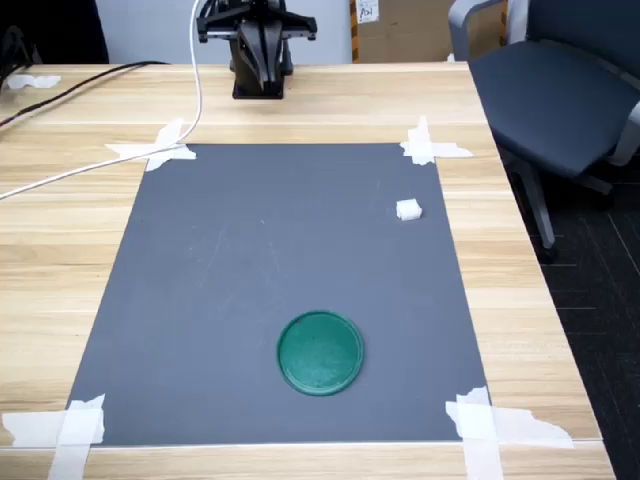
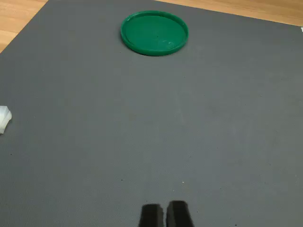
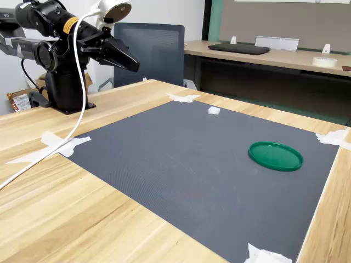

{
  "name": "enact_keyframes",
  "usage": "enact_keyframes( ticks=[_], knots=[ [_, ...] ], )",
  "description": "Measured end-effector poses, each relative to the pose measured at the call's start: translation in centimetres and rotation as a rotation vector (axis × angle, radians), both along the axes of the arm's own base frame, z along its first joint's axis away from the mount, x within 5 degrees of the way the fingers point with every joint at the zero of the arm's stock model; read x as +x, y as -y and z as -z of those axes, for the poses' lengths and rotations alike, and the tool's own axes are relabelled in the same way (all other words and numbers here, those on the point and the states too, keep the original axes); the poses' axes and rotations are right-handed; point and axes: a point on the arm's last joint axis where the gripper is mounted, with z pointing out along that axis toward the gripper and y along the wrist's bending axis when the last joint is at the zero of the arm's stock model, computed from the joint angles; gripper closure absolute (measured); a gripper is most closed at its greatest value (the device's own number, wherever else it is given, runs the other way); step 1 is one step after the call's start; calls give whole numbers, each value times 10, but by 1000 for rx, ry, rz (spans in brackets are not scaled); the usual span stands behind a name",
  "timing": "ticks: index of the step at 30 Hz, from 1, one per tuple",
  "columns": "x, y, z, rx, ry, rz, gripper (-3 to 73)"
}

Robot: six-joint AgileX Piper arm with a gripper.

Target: Grasp a white terminal and put it in the green lid.

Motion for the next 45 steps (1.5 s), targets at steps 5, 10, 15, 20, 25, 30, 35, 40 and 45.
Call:
enact_keyframes(
  ticks=[5,10,15,20,25,30,35,40,45],
  knots=[
    [0,0,0,0,0,0,724],
    [0,0,0,0,0,0,724],
    [0,0,0,0,0,0,724],
    [0,0,0,-16,3,-4,724],
    [0,-1,1,-34,-34,-16,724],
    [2,-3,-6,-63,-148,-47,724],
    [8,-4,-25,-81,-192,-57,724],
    [16,-4,-51,-123,-226,-71,724],
    [25,-6,-77,-156,-297,-95,724]
  ],
)
